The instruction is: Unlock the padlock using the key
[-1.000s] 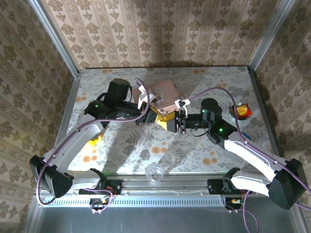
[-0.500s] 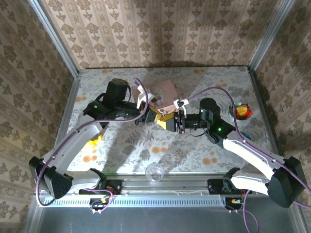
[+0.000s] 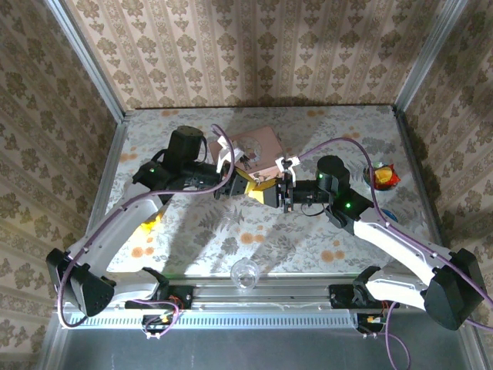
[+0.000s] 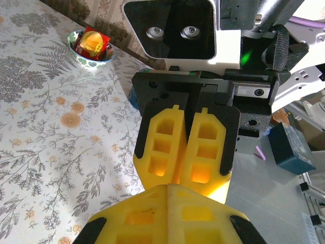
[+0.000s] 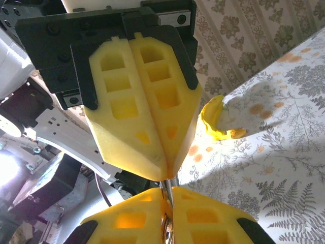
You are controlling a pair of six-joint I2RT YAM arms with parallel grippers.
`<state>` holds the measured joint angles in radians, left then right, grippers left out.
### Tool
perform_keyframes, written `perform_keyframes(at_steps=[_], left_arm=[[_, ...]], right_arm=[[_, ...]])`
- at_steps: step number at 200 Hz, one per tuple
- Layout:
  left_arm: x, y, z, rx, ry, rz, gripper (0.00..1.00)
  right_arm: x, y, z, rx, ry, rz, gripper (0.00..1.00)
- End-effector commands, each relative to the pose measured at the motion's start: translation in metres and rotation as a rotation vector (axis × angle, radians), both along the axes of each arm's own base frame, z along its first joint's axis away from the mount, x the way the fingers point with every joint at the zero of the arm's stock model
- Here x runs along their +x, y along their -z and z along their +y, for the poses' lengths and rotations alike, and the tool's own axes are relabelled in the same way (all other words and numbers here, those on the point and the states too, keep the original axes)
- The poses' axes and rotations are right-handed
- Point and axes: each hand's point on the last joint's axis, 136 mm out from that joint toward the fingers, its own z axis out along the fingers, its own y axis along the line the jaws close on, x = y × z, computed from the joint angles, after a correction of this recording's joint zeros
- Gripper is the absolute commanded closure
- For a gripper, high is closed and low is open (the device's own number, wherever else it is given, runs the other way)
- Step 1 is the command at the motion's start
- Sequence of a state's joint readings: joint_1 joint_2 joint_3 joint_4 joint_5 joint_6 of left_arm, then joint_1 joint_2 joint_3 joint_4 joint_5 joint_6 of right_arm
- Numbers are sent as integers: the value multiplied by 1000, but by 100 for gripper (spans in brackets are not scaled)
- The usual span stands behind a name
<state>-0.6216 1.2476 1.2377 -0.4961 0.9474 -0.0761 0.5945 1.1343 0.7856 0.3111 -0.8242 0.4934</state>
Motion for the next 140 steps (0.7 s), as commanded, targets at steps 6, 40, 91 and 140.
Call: perform_keyframes(at_steps=[6,40,91,140], left_arm=[[-1,-11,3,-45,-4,-11,100],[5,-11,5,-56,-32,-1,100],[47,-26,27,-146,-279,19,5],[77,-18,50,-20,-607,-112,0]], right_arm=[[-6,-22,3,38,-38,-54,89],[-6,-21,2,33,-31,-55,100],[11,2,-6,-55,100,10,100],[25,28,-19,-171,230,111,100]])
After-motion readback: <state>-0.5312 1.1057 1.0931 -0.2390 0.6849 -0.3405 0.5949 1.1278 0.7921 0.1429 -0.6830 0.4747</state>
